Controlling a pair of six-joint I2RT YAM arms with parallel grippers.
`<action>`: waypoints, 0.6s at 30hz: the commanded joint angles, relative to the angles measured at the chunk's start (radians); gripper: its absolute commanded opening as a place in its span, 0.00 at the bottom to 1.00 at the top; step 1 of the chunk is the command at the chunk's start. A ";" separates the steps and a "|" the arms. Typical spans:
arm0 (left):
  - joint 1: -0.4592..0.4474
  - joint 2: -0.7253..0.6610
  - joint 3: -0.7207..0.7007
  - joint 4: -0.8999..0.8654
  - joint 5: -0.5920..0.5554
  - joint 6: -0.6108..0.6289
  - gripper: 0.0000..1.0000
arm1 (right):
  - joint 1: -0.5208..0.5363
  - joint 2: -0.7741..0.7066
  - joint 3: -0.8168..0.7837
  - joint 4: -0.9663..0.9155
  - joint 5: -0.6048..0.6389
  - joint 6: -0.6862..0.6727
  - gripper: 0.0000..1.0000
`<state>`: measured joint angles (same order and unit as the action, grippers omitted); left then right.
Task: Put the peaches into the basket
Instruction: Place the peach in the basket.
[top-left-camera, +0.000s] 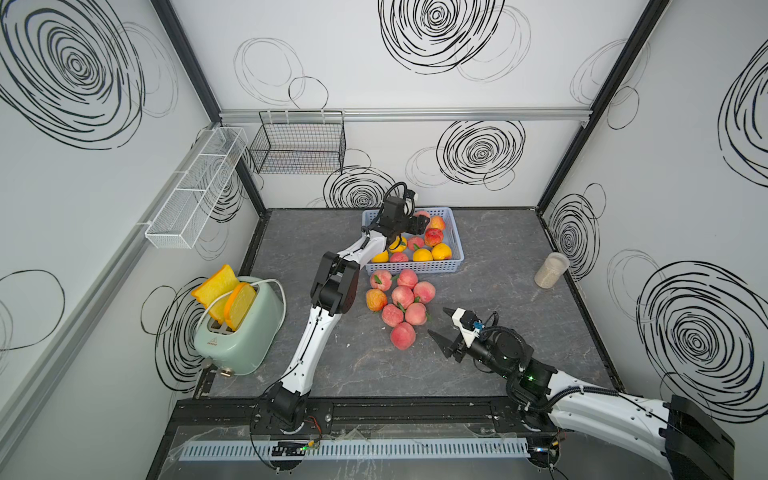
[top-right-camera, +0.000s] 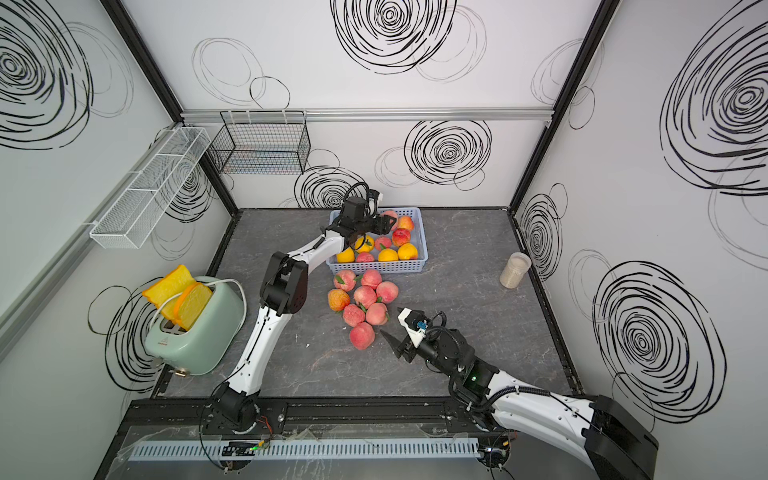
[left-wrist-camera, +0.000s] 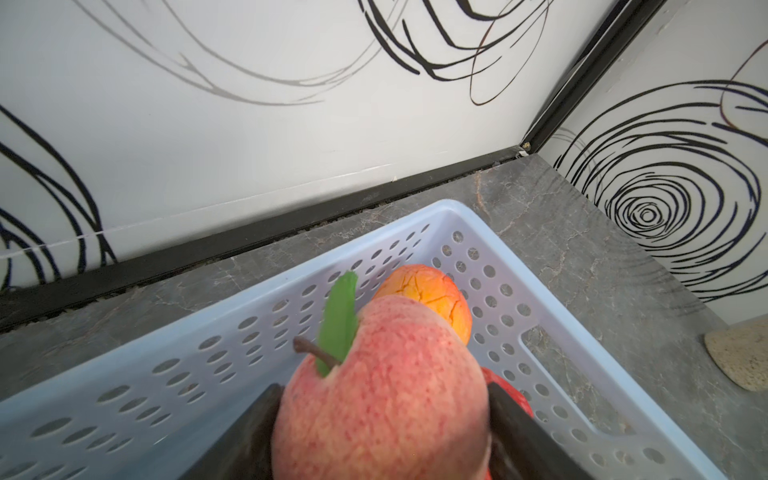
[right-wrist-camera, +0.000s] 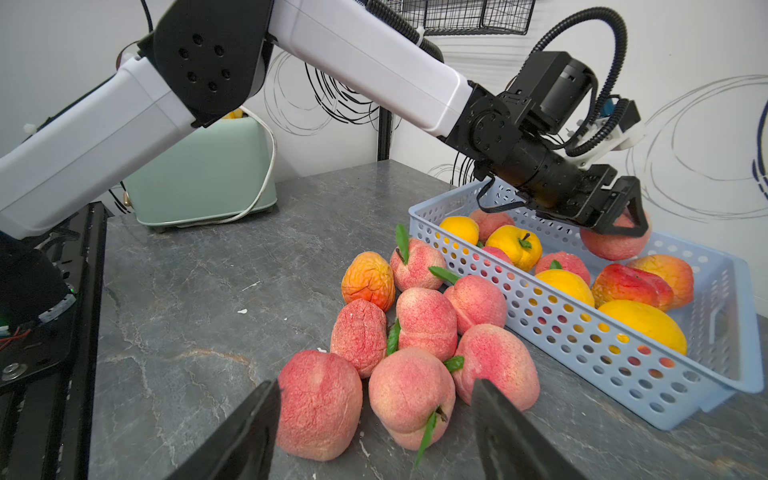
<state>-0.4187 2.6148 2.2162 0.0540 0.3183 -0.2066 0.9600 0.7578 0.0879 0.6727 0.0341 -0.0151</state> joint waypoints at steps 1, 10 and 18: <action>0.018 0.009 0.014 0.024 0.026 0.012 0.81 | 0.007 0.012 -0.005 0.043 0.006 -0.001 0.75; 0.020 0.001 -0.031 0.019 0.039 0.021 0.83 | 0.008 0.037 0.001 0.052 0.003 -0.002 0.75; 0.023 -0.011 -0.045 0.018 0.047 0.020 0.80 | 0.008 0.042 0.003 0.050 0.005 -0.002 0.76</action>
<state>-0.4046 2.6148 2.1780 0.0517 0.3450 -0.2012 0.9600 0.7998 0.0879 0.6888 0.0341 -0.0151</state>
